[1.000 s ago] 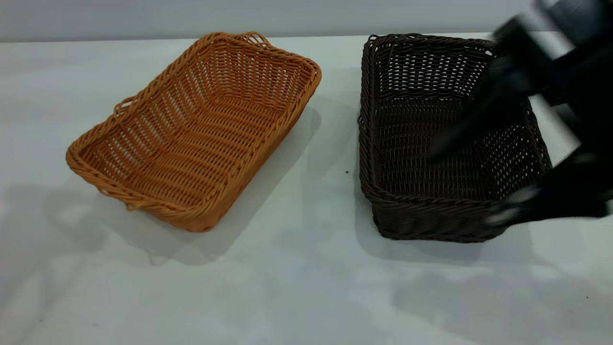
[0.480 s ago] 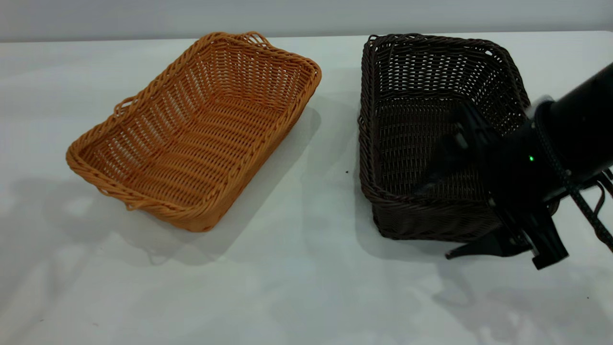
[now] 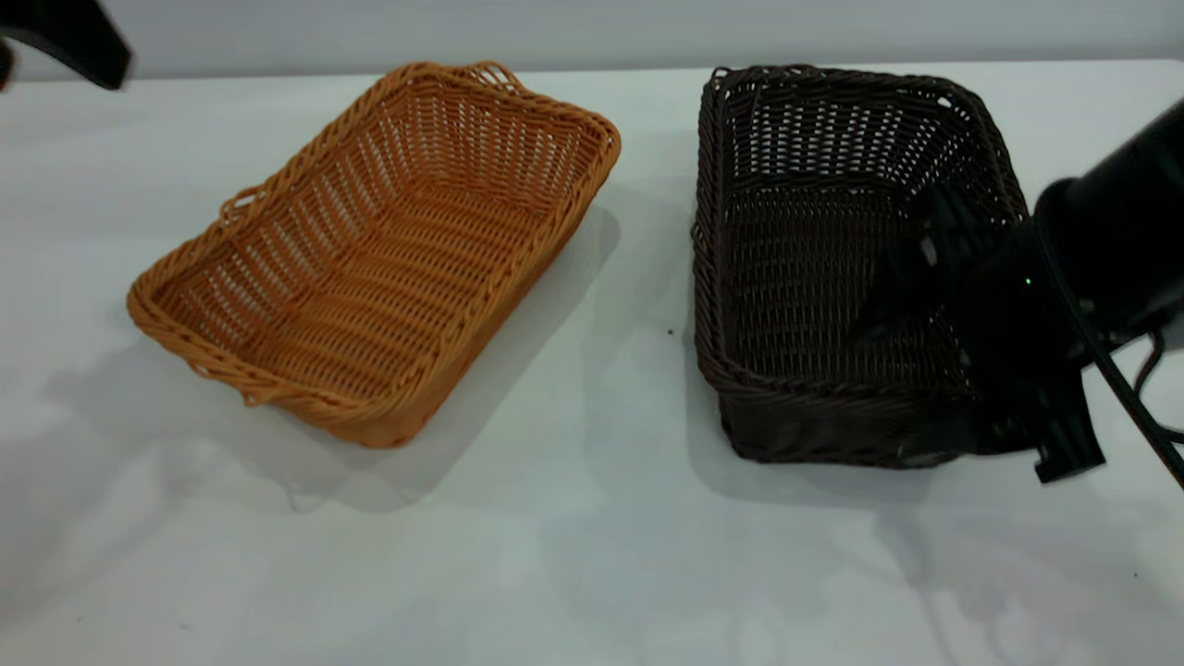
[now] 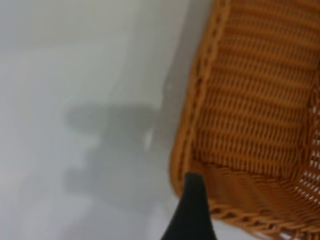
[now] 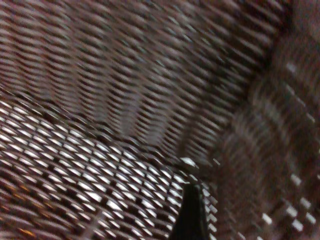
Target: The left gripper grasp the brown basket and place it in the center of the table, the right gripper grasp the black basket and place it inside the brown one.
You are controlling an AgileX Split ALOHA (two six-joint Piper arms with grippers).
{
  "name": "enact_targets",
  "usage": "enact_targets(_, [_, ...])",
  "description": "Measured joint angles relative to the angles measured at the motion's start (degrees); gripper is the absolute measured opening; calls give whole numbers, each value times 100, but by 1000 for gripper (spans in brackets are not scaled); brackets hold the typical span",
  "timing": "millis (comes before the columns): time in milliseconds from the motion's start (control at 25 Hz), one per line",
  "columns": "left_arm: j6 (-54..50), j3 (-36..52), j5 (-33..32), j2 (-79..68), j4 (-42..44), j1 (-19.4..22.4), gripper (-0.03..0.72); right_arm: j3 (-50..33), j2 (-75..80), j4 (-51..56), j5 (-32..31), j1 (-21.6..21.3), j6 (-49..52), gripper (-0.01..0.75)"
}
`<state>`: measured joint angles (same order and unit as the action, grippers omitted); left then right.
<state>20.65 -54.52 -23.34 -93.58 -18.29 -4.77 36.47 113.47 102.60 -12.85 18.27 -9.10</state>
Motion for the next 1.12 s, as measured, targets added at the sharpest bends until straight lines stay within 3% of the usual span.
enact_targets(320, [116,-865,0,-1082,0,-285,572,82,179,24,801,0,300,552])
enact_targets(1120, [273,-2716,536,-3703,400,-379,572,760,973,30,697,0,588,552])
